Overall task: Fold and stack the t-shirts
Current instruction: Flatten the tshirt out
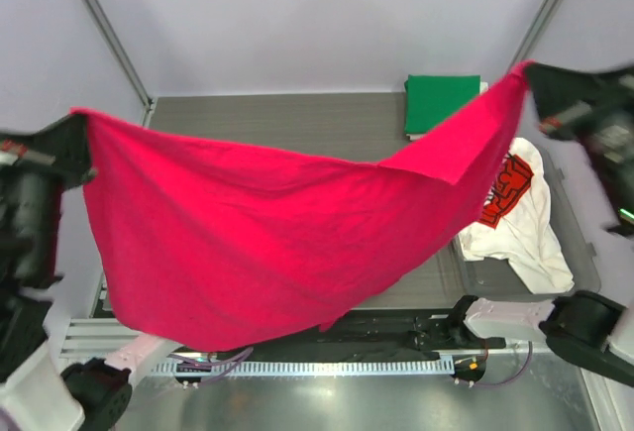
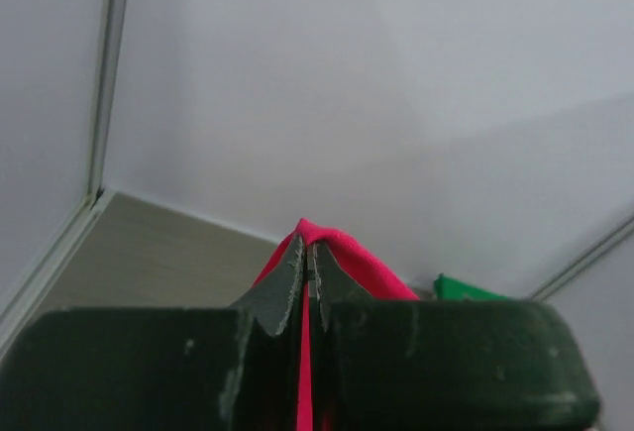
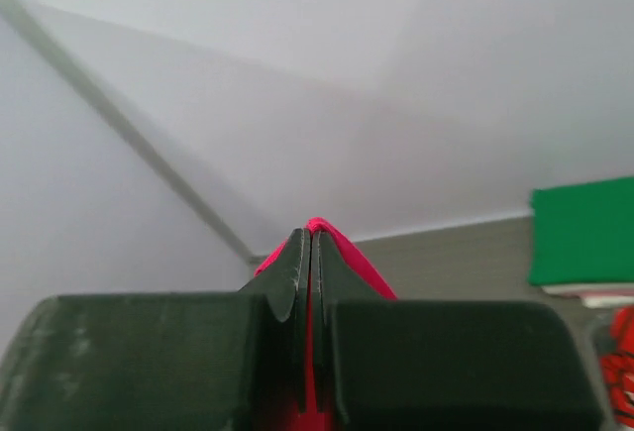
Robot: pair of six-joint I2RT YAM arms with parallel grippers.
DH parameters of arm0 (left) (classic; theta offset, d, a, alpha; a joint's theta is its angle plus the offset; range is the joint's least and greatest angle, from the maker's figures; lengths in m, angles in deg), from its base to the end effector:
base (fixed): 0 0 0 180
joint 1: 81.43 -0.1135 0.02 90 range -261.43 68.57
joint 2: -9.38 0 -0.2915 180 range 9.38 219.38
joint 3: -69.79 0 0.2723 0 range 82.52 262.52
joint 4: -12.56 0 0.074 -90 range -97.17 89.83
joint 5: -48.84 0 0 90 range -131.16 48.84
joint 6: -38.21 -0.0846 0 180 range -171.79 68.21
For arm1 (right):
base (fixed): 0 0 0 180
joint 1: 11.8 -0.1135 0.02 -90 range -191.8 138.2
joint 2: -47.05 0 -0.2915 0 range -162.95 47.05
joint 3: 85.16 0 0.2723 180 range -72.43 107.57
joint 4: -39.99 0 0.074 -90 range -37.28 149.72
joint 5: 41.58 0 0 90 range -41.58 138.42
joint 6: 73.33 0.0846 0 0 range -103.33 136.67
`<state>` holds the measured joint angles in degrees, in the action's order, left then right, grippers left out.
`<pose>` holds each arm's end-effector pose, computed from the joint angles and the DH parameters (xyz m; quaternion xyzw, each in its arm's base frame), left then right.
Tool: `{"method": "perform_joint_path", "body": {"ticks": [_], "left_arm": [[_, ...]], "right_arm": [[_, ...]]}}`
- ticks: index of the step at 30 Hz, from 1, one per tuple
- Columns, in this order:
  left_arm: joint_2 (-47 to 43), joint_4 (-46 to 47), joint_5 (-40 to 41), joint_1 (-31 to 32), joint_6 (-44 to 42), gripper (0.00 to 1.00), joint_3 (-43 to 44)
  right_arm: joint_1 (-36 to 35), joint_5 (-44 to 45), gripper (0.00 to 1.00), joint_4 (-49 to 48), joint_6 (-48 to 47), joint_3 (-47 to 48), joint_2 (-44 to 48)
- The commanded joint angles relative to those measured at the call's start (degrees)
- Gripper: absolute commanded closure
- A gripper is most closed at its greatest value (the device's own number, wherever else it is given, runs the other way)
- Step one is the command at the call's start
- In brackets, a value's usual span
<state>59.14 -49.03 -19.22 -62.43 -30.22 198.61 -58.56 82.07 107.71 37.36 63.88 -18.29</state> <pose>0.0375 0.0205 0.6491 -0.1664 0.5771 -0.1688 0.7815 0.0801 0.0168 0.6888 0.0952 0.6135 0.2795 0.7325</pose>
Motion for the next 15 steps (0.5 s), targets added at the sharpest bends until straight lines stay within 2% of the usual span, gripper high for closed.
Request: {"method": "perform_joint_path", "body": {"ticks": [1, 3, 4, 5, 6, 7, 8, 9, 11, 12, 13, 14, 15], "left_arm": [[11.22, -9.32, 6.54, -0.20, 1.02, 1.00, -0.07], [16.32, -8.45, 7.85, -0.46, 1.03, 1.00, -2.09], [17.99, -7.49, 7.34, -1.07, 0.94, 1.00, -3.58], [20.88, -5.30, 5.68, -4.73, 1.29, 1.00, -7.51], [22.73, -4.06, 3.58, -7.55, 1.81, 1.00, -9.64], [24.58, -3.09, -2.36, -10.71, 2.51, 1.00, -12.27], [26.77, -1.78, -3.38, -13.35, 2.96, 1.00, -16.91], [32.36, 1.19, -3.21, -17.12, 2.70, 1.00, -19.30], [39.85, 2.10, -5.48, -21.00, 2.52, 1.00, -20.90], [47.11, 0.36, -7.85, -24.07, 2.96, 1.00, -19.78], [51.19, -1.13, -9.61, -25.32, 3.39, 0.95, -18.55], [53.84, -2.02, -13.46, -26.46, 3.40, 0.63, -17.58], [56.56, -2.81, -14.54, -27.69, 2.96, 0.48, -17.22]], "right_arm": [[0.44, 15.38, 0.99, 0.48, -4.93, 1.30, -19.22], [7.53, 11.64, 0.99, 0.65, -5.40, 3.69, -25.77], [10.52, 3.52, 0.99, 0.48, -3.05, 4.05, -29.11], [16.56, 0.05, 0.99, 0.22, -1.46, 3.88, -34.71], [18.70, -3.38, 0.99, -0.31, -0.48, 3.70, -38.42], [20.64, -6.72, 0.99, -1.27, 1.27, 4.22, -41.85], [22.57, -8.49, 0.99, -1.89, 1.55, 5.18, -45.28], [24.86, -9.47, 0.99, -2.42, 1.90, 6.76, -54.01], [26.98, -14.36, 0.99, -1.20, 3.12, 15.97, -63.28], [27.68, -15.88, 0.75, -0.15, 4.00, 20.61, -69.33], [28.82, -17.90, 0.47, -0.31, 4.62, 20.92, -71.13], [29.09, -18.00, 0.27, -0.92, 5.15, 19.97, -71.67], [29.01, -18.09, 0.01, -3.97, 5.24, 17.78, -70.11]]}}
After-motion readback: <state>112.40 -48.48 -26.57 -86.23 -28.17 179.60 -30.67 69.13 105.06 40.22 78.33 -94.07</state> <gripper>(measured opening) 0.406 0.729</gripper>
